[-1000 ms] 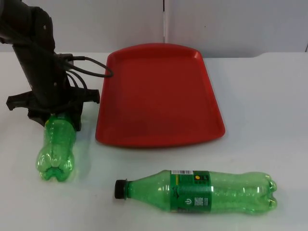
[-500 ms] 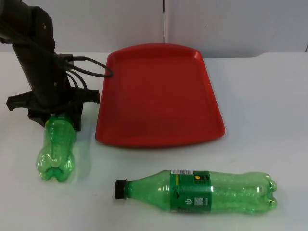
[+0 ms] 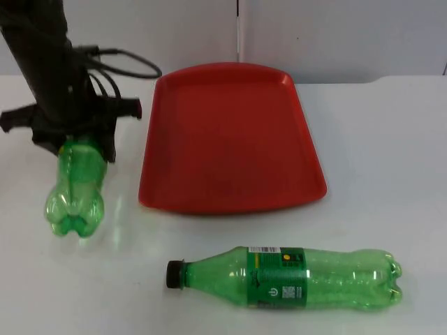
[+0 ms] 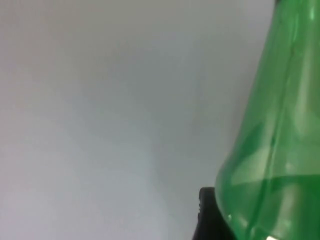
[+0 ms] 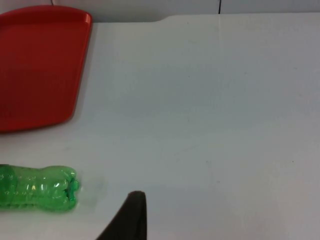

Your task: Place the bottle upright on the tray.

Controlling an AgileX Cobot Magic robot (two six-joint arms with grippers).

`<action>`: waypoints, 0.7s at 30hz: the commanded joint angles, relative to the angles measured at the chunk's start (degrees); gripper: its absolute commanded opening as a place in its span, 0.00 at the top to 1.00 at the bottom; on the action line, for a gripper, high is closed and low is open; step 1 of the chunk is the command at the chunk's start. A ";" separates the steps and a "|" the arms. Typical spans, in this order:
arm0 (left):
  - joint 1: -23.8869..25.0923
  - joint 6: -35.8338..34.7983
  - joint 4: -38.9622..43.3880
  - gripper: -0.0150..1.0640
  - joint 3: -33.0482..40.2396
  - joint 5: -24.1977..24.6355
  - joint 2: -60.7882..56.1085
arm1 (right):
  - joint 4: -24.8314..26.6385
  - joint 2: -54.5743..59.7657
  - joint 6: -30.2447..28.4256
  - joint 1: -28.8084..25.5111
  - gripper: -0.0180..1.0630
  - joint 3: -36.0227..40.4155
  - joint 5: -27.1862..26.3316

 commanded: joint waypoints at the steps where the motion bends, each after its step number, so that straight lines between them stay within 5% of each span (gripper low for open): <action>1: -0.29 0.87 -1.15 0.99 -0.04 0.69 -2.58 | -0.01 -0.22 -0.38 -0.41 0.01 0.28 -0.41; 10: -0.29 4.12 -1.92 0.99 -0.04 -1.84 -12.86 | -0.01 -0.22 -0.38 -0.41 0.01 0.28 -0.41; 21: -0.29 11.56 -9.19 0.99 -0.04 -10.99 -23.65 | -0.01 -0.22 -0.38 -0.41 0.01 0.28 -0.41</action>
